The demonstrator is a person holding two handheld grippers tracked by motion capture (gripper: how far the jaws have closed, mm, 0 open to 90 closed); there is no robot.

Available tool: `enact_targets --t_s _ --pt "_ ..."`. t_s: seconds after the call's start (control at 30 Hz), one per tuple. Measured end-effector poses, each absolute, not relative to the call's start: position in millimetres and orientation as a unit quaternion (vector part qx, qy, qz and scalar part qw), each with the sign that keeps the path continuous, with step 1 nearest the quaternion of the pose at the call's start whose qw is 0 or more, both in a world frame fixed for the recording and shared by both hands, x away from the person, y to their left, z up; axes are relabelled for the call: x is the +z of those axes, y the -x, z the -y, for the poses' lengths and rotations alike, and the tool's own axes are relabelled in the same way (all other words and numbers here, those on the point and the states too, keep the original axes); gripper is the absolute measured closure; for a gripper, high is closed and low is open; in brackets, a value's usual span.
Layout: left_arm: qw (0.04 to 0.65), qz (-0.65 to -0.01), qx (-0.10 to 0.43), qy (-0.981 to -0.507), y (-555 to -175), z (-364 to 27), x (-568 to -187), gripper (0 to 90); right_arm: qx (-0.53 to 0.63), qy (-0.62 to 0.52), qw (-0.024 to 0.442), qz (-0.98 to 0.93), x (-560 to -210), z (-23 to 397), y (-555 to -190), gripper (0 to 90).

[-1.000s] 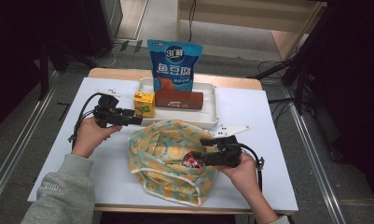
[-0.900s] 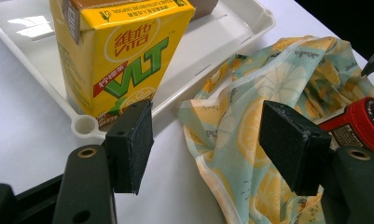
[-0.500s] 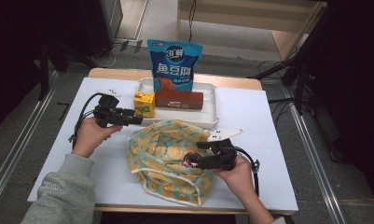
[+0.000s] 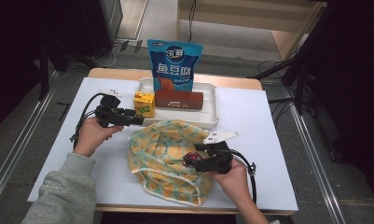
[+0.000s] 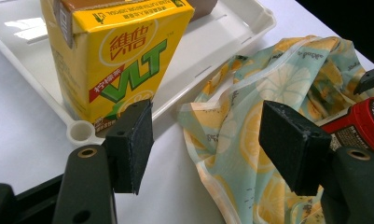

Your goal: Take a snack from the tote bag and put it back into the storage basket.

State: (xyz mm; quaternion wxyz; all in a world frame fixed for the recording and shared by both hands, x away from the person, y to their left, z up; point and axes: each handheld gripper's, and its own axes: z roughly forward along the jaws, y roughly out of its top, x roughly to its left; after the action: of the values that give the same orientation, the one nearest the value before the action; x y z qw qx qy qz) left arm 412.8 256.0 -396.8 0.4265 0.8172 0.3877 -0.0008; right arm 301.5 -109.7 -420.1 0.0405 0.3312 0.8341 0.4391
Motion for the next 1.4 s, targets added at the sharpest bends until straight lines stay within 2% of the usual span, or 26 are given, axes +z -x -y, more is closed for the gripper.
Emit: enact_targets --t_s 0.27,0.73,0.97,1.4 --pt "0.428 -0.384 0.002 -0.818 -413.5 -255.3 -396.2 35.7 0.436 -0.344 0.06 -0.829 -421.9 105.2 -294.6 25.1" --pt "0.429 -0.385 0.001 -0.817 -414.1 -255.4 -396.4 35.7 0.427 -0.345 0.065 -0.833 -431.6 97.9 -283.3 19.8" --pt "0.429 -0.385 0.0 -0.817 -414.3 -255.6 -396.6 35.7 0.416 -0.353 0.085 -0.834 -441.1 93.0 -281.3 19.5" --pt "0.431 -0.384 0.003 -0.817 -414.7 -256.1 -396.6 35.8 0.407 -0.344 0.079 -0.843 -451.2 91.5 -282.9 21.1"
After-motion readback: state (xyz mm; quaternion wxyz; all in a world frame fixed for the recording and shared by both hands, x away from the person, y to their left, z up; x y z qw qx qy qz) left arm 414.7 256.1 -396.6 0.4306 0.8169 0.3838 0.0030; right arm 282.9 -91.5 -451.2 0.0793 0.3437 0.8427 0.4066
